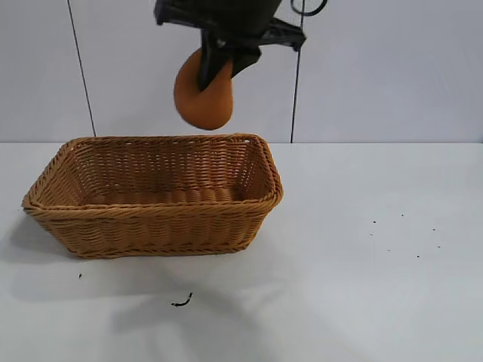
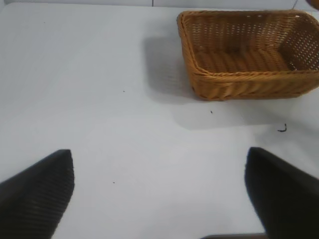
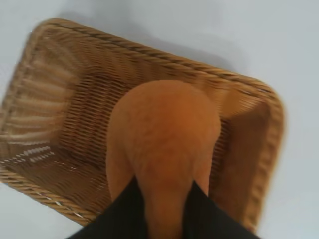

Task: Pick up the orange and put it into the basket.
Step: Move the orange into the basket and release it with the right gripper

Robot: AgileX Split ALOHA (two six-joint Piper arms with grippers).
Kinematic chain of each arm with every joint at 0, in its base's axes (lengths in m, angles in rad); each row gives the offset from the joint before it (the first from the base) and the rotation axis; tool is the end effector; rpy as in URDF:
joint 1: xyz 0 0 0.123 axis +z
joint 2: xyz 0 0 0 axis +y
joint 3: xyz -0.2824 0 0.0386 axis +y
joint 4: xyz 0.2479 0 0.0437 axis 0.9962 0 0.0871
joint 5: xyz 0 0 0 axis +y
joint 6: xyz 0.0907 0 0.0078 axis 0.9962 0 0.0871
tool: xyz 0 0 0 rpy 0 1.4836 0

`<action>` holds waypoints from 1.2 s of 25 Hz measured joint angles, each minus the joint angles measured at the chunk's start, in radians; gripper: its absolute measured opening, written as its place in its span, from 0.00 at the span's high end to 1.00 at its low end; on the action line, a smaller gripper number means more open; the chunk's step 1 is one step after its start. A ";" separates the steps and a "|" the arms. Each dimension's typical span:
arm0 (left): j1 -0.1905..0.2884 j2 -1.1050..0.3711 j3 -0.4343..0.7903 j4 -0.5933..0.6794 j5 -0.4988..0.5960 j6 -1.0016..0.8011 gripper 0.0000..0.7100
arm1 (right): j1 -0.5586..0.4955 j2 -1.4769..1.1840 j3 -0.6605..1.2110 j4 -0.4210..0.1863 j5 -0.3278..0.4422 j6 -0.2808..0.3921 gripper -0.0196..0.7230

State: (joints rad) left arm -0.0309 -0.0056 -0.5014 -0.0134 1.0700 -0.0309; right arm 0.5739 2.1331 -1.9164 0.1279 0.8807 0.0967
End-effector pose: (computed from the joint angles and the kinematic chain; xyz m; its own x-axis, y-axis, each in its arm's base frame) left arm -0.0063 -0.0009 0.2768 -0.4590 -0.0232 -0.8881 0.0242 0.9990 -0.0386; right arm 0.4008 0.2698 0.2541 -0.8019 -0.3081 -0.5119 -0.4493 0.8757 0.1767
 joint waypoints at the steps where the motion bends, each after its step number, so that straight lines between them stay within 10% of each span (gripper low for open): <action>1: 0.000 0.000 0.000 0.000 0.000 0.000 0.06 | 0.010 0.020 0.000 0.000 -0.013 0.008 0.90; 14: 0.000 0.000 0.000 0.000 0.000 0.000 0.06 | 0.027 0.205 0.000 0.033 -0.090 0.016 0.90; 22: 0.000 0.000 0.000 0.000 0.000 0.000 0.06 | 0.027 0.205 -0.026 0.034 -0.024 -0.012 0.18; 30: 0.000 0.000 0.000 0.000 0.000 0.000 0.06 | 0.029 0.203 -0.283 -0.018 0.205 -0.008 0.11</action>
State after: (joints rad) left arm -0.0309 -0.0056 -0.5014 -0.0134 1.0700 -0.0309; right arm 0.6030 2.3366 -2.1996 0.1100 1.0856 0.0890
